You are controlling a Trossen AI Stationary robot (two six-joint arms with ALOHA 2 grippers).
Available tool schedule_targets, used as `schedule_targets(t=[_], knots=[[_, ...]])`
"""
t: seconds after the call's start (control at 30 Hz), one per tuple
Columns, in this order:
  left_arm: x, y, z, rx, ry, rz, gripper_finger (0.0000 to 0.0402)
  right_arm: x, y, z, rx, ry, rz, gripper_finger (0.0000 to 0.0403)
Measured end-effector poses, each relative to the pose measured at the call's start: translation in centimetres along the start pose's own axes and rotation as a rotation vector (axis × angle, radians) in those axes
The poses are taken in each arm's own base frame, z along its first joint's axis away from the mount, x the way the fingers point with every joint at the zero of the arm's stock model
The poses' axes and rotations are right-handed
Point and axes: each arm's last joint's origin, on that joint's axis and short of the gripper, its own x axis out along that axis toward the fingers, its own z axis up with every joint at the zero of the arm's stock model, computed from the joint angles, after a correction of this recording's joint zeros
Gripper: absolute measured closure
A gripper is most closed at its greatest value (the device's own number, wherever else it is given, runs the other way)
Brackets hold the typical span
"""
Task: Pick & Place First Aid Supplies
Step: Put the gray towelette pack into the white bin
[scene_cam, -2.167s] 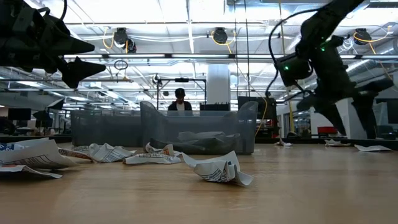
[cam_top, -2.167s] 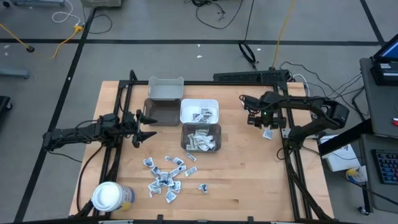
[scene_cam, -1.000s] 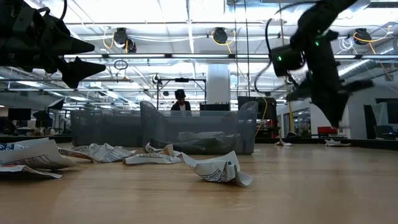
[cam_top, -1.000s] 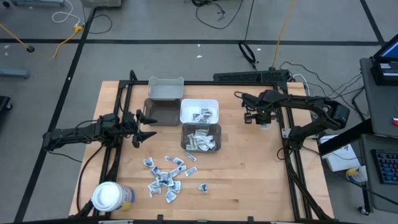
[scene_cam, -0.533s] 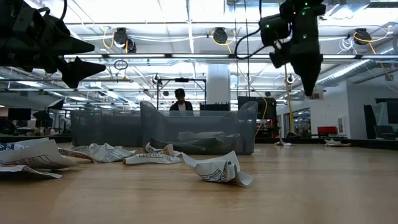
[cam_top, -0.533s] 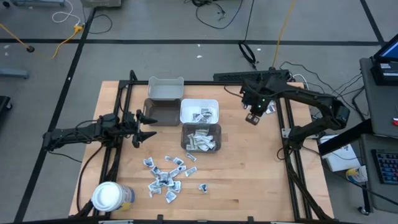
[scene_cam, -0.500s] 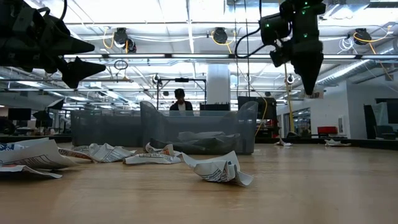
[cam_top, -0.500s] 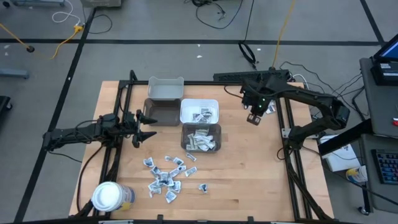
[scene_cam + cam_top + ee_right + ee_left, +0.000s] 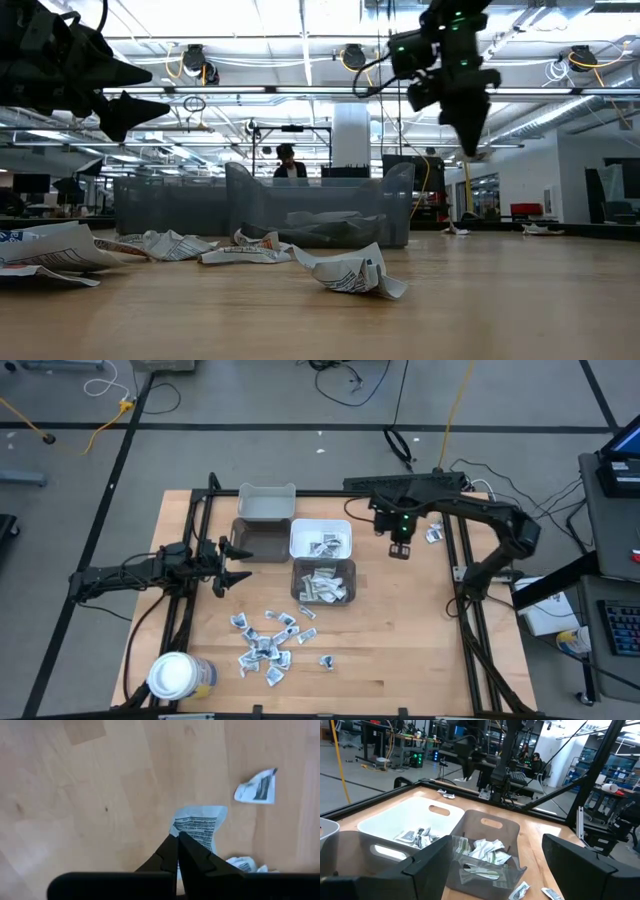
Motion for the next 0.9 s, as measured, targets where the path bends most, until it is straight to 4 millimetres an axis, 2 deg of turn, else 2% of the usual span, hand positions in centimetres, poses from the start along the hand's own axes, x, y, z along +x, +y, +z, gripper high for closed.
schedule_targets(t=[0.53,0.7,0.77,0.9], knots=[[0.0,0.0,0.0,0.0,0.0,0.001,0.0091,-1.6,1.6,13.6,-0.174,-0.175,0.009,0.0403],[0.0,0.0,0.0,0.0,0.0,0.001,0.0091,-2.2,2.1,16.1,-0.193,-0.25,-0.004,0.0403],[0.0,0.0,0.0,0.0,0.0,0.0,0.0091,-1.7,2.1,16.7,-0.186,-0.256,-0.002,0.0403],[0.0,0.0,0.0,0.0,0.0,0.0,0.0091,0.7,2.3,17.9,-0.182,-0.228,0.003,0.0403]])
